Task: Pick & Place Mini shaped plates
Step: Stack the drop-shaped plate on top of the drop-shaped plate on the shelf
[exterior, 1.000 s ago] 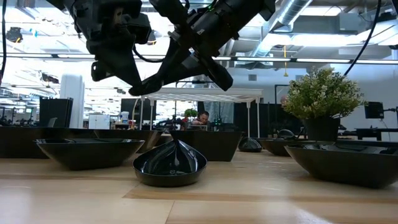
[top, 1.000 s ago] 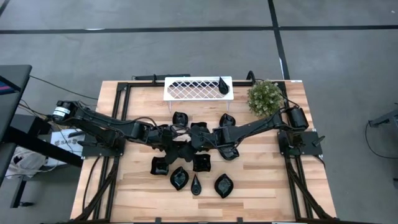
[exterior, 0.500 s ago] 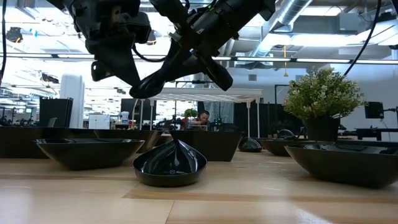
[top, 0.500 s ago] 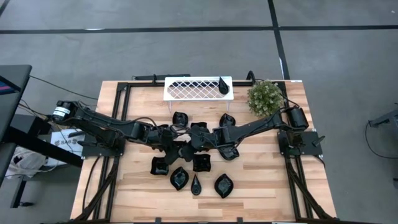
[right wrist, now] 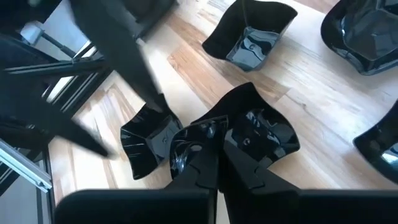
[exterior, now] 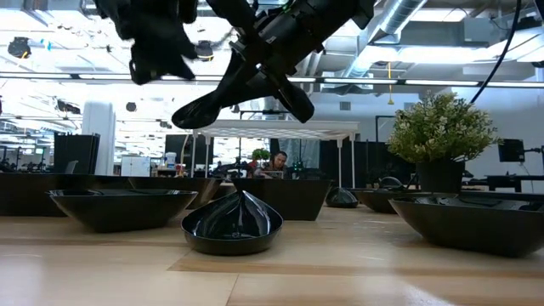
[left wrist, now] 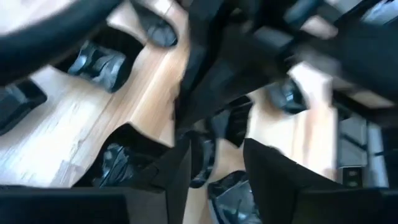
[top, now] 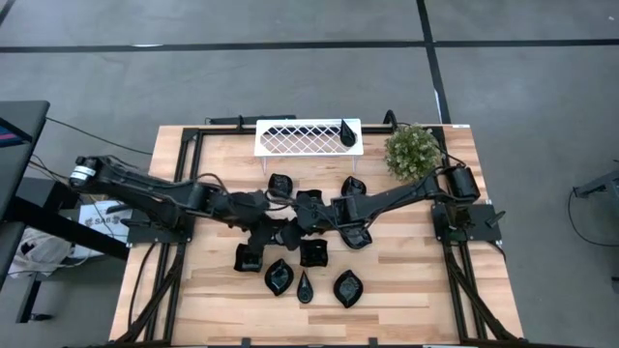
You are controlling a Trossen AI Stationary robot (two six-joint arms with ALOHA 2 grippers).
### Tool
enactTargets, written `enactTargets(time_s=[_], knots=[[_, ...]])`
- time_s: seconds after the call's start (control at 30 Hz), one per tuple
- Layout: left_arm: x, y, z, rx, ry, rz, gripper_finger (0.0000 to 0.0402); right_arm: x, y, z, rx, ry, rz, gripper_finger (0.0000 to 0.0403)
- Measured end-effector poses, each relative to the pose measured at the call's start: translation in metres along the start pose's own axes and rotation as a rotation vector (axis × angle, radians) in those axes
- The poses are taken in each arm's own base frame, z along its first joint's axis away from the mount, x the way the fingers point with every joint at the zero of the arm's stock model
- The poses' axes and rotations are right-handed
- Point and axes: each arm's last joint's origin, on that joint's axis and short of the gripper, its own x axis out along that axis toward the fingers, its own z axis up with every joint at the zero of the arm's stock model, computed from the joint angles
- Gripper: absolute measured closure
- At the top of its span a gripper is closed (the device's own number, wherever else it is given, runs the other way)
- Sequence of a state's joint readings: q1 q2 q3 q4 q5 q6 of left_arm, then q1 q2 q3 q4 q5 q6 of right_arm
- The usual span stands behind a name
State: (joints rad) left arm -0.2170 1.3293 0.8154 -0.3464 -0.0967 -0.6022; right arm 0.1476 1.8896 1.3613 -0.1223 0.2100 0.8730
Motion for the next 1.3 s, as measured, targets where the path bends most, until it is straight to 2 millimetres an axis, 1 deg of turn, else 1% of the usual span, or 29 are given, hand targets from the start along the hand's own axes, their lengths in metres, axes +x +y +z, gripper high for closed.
enactTargets(time_s=[0.1,0.2,0.27,0.33,0.4,0.53,0.63,0.73,0.87,0.93,1.03,1.17,1.3], knots=[[-0.019,-0.001,0.005,-0.007,-0.06,-0.042,0.0244,0.0,-0.002,0.003,0.005,-0.003,-0.004,0.0399],[-0.04,-0.001,0.008,-0.015,-0.121,-0.083,0.0246,-0.004,-0.001,0.008,0.004,-0.014,0.005,0.04],[-0.051,-0.001,0.01,-0.02,-0.159,-0.106,0.025,-0.013,-0.001,0.014,-0.009,-0.01,-0.008,0.04],[-0.061,0.0,0.011,-0.024,-0.19,-0.123,0.0254,-0.023,0.004,0.026,-0.018,-0.024,-0.003,0.04],[-0.068,0.0,0.012,-0.026,-0.211,-0.137,0.0258,-0.036,0.003,0.036,-0.034,-0.014,-0.03,0.0399],[-0.077,0.0,0.013,-0.03,-0.252,-0.164,0.0263,-0.071,0.002,0.065,-0.055,-0.028,-0.062,0.0398],[-0.081,-0.002,0.014,-0.007,-0.286,-0.175,0.0266,-0.101,-0.004,0.089,-0.06,-0.047,-0.093,0.0399],[-0.084,-0.007,0.016,0.038,-0.337,-0.189,0.0268,-0.128,-0.015,0.111,-0.069,-0.065,-0.127,0.0399],[-0.087,-0.013,0.02,0.094,-0.408,-0.214,0.027,-0.161,-0.037,0.138,-0.092,-0.072,-0.146,0.0397],[-0.089,-0.014,0.023,0.109,-0.446,-0.222,0.027,-0.175,-0.052,0.152,-0.111,-0.065,-0.148,0.0398],[-0.092,-0.01,0.028,0.1,-0.506,-0.182,0.0271,-0.19,-0.078,0.17,-0.127,-0.047,-0.143,0.0399],[-0.093,-0.001,0.036,0.063,-0.567,-0.107,0.0271,-0.202,-0.116,0.189,-0.143,-0.016,-0.124,0.0398],[-0.093,0.01,0.042,0.05,-0.586,-0.054,0.0271,-0.206,-0.154,0.204,-0.166,0.018,-0.124,0.0397]])
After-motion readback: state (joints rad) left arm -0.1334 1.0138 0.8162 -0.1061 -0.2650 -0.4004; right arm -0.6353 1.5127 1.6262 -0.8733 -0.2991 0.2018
